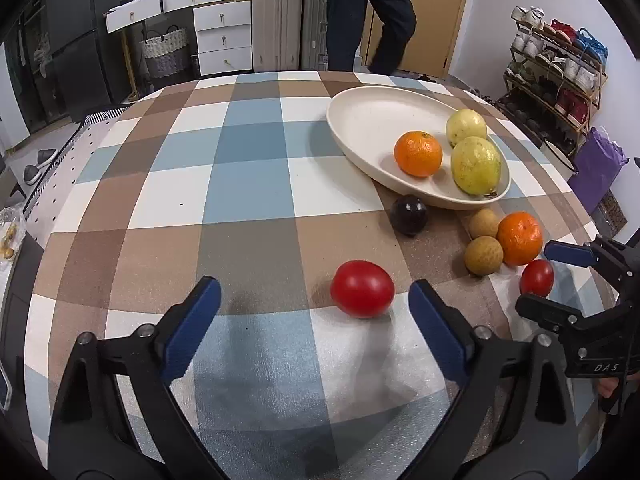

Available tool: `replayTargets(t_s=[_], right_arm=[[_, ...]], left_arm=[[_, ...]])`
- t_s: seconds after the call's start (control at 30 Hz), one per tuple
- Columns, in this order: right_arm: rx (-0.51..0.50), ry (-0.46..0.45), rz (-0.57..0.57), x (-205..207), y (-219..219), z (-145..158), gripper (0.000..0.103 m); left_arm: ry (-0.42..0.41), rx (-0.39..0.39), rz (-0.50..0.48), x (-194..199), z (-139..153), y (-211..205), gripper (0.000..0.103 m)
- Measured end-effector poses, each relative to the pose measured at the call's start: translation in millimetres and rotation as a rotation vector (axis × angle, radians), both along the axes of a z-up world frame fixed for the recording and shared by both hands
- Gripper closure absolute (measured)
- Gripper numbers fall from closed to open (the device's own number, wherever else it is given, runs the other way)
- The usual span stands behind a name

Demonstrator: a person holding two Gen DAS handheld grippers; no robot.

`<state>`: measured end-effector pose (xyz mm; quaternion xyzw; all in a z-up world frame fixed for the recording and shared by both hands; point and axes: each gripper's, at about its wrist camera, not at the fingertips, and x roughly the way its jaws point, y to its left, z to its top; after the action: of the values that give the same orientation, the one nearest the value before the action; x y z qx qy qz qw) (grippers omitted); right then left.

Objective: Organize fruits

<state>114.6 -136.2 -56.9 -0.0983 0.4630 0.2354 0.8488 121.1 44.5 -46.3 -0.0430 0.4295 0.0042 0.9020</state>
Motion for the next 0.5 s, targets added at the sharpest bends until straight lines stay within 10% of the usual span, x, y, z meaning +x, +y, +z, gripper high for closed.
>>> replayTargets(t_s=[0.5], right_arm=[[0.011, -0.008, 0.024, -3.9, 1.4, 1.6, 0.032]], left_arm=[[0.008, -0.035, -0.051, 1.7, -4.1, -4.5, 0.054]])
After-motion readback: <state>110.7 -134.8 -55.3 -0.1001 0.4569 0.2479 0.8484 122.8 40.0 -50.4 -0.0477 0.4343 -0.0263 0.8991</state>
